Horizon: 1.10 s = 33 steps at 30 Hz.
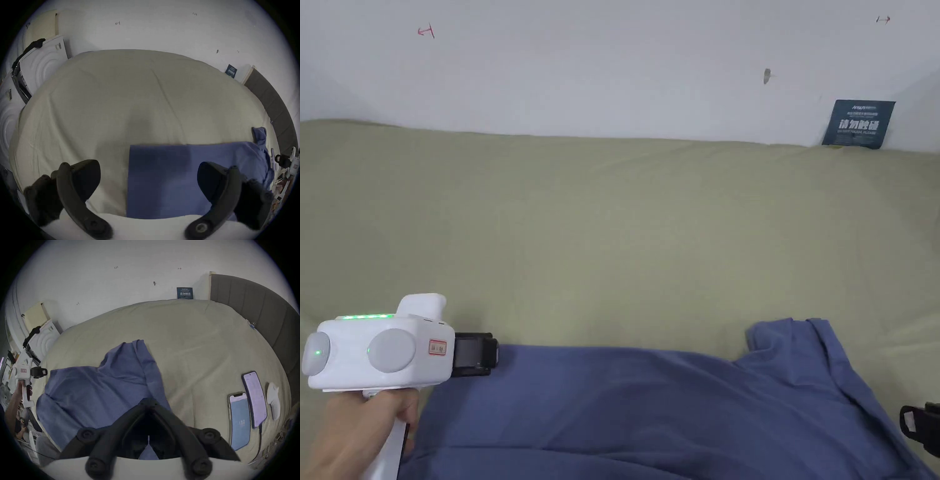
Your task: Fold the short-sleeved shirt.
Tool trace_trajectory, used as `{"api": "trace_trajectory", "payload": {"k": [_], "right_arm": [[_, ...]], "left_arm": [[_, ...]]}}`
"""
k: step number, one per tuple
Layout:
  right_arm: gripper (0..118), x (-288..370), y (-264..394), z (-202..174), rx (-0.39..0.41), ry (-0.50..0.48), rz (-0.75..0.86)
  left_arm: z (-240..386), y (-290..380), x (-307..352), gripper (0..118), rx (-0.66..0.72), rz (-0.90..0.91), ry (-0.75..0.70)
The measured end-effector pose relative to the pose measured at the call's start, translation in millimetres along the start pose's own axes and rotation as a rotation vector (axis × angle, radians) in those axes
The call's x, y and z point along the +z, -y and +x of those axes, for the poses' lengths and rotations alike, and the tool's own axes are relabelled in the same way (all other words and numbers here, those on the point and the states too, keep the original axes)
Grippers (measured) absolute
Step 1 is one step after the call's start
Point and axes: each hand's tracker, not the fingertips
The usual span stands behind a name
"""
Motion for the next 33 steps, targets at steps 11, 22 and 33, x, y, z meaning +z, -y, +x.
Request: {"api": "trace_trajectory", "payload": {"k": [11, 22, 33], "right_arm": [[28, -23, -21, 16, 0.03, 0.025, -0.009], [72, -110, -52, 8, 0.201, 0.084, -0.21], [6, -30, -56, 26, 0.031, -0.083, -0.139]], "left_arm": [[22, 4, 6, 2, -0.061, -0.047, 0.012], [14, -3, -3, 2, -0.035, -0.065, 0.004], [4, -4, 40, 2, -0.03, -0.036, 0.042]]}}
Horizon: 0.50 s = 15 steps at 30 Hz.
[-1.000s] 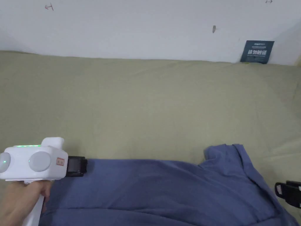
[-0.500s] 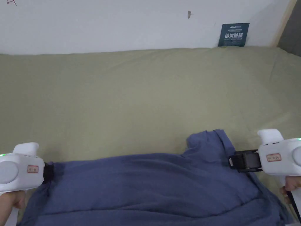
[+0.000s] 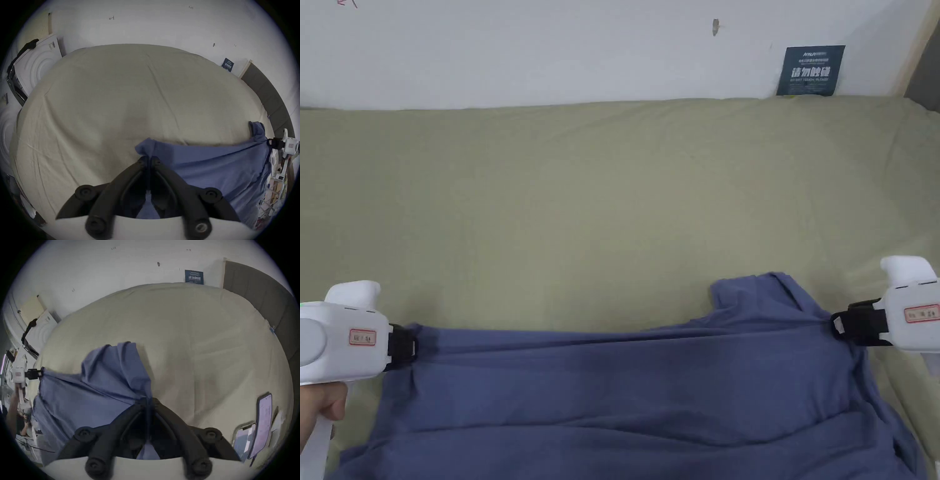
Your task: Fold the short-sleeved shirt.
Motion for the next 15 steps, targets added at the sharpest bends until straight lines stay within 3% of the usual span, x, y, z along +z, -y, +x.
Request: {"api": "trace_trajectory", "payload": {"k": [9, 15], "right_arm": [[6, 96, 40, -15, 0.044, -0.06, 0.118], [6, 138, 120, -31, 0.07, -0.076, 0.156]], "left_arm": [[-18, 51, 94, 2, 0.002, 0.097, 0.05], [-30, 123, 140, 2, 0.014, 0.162, 0.089]]}}
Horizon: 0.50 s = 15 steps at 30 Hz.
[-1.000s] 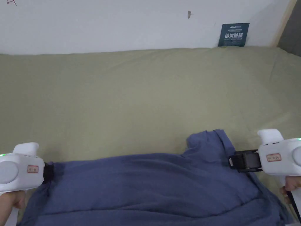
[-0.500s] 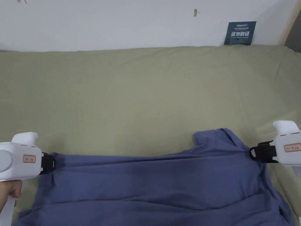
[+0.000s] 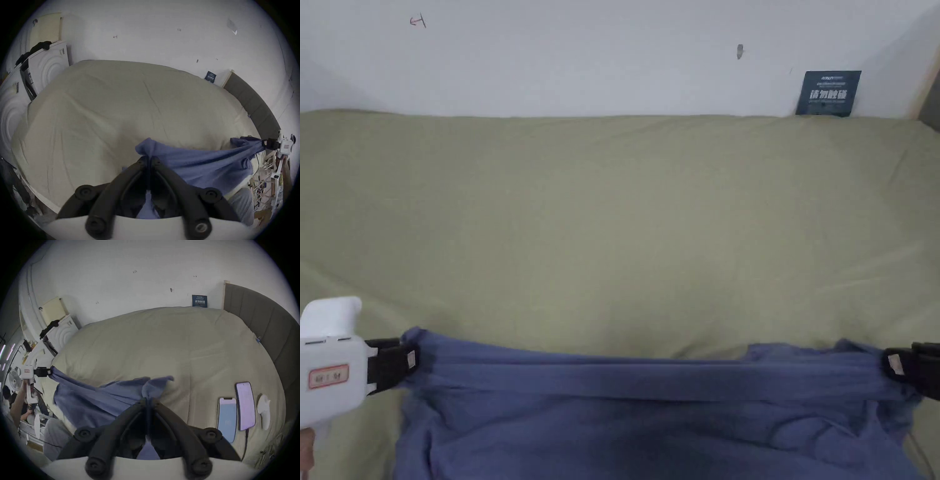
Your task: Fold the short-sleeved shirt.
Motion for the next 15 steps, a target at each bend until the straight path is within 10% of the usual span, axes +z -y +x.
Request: {"api": "trace_trajectory", "payload": {"k": [9, 11, 12, 13, 15], "right_arm": [[6, -9, 93, 1, -0.025, 0.007, -0.076], [24, -12, 98, 1, -0.031, 0.014, -0.07], [58, -13, 97, -1, -0.037, 0.023, -0.065], [96, -12, 93, -4, -0.047, 0.045, -0.069], [106, -8, 87, -10, -0.039, 0.085, -0.054]], "left_arm": [[-20, 91, -1, 6, -0.042, -0.042, 0.01], [-28, 98, -7, 78, -0.036, -0.038, 0.013], [-28, 98, -7, 116, -0.03, -0.033, -0.004], [-29, 96, -8, 118, -0.015, -0.026, -0.022], [-27, 89, 4, 116, 0.005, 0.064, 0.013]]}}
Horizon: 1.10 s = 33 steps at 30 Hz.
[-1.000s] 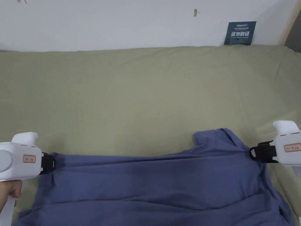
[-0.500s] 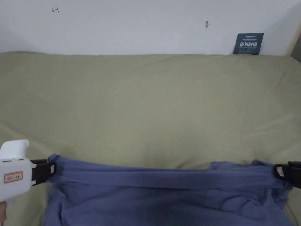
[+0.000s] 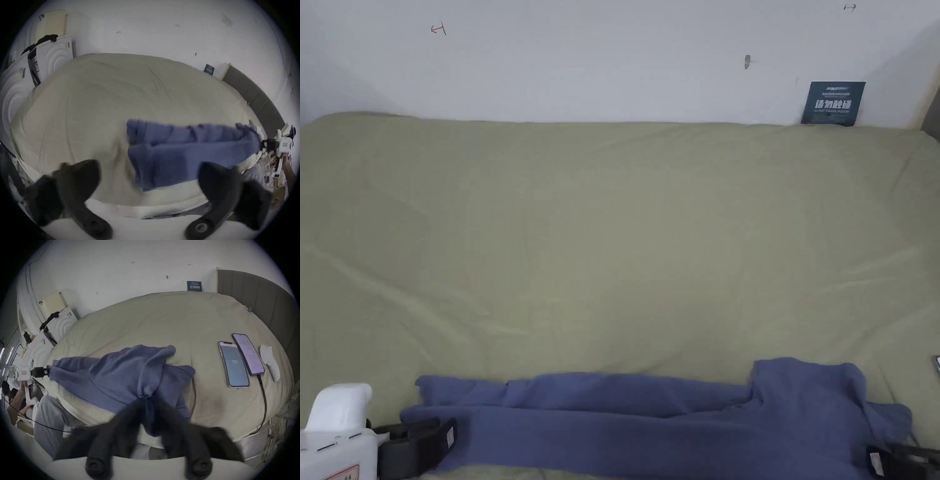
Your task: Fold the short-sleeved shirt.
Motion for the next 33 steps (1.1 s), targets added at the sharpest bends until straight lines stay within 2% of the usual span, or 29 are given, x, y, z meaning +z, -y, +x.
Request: {"api": "trace_trajectory", "payload": {"k": [1, 6, 7, 8, 9, 10, 11, 12, 13, 14, 18, 22, 25, 30, 33], "right_arm": [[118, 8, -5, -5, -0.001, -0.007, 0.068], [118, 41, -37, -48, 0.003, -0.034, 0.256], [118, 47, -45, -61, 0.011, -0.041, 0.284], [118, 50, -48, -70, 0.017, -0.034, 0.346], [115, 55, -52, -83, 0.02, -0.009, 0.397], [102, 61, -56, -95, 0.044, 0.003, 0.449], [81, 65, -59, -107, 0.07, 0.028, 0.495], [48, 68, -59, -121, 0.086, 0.076, 0.543], [9, 70, -60, -131, 0.113, 0.118, 0.593], [7, 70, -59, -139, 0.126, 0.154, 0.635], [5, 76, -56, -159, 0.132, 0.165, 0.7], [5, 79, -58, -165, 0.158, 0.176, 0.737], [5, 79, -59, -170, 0.187, 0.194, 0.747], [5, 79, -63, -172, 0.166, 0.188, 0.757], [5, 78, -64, -172, 0.161, 0.187, 0.759]], "left_arm": [[4, -6, 3, 113, 0.021, -0.006, -0.012], [88, -45, 54, 113, -0.05, 0.141, 0.025], [79, -50, 47, 111, -0.053, 0.172, 0.05], [93, -58, 54, 104, -0.054, 0.208, 0.097], [106, -63, 60, 89, -0.052, 0.274, 0.094], [122, -68, 65, 64, -0.05, 0.332, 0.076], [138, -69, 72, 44, -0.079, 0.366, 0.041], [150, -70, 75, 28, -0.092, 0.414, 0.01], [160, -70, 77, 10, -0.107, 0.461, -0.021], [168, -70, 80, 2, -0.114, 0.505, -0.027], [190, -65, 91, 0, -0.189, 0.591, -0.121], [197, -68, 99, 0, -0.229, 0.605, -0.124], [196, -71, 101, 0, -0.228, 0.617, -0.137], [185, -76, 100, 0, -0.243, 0.603, -0.166], [158, -81, 98, 0, -0.168, 0.522, -0.127]]}}
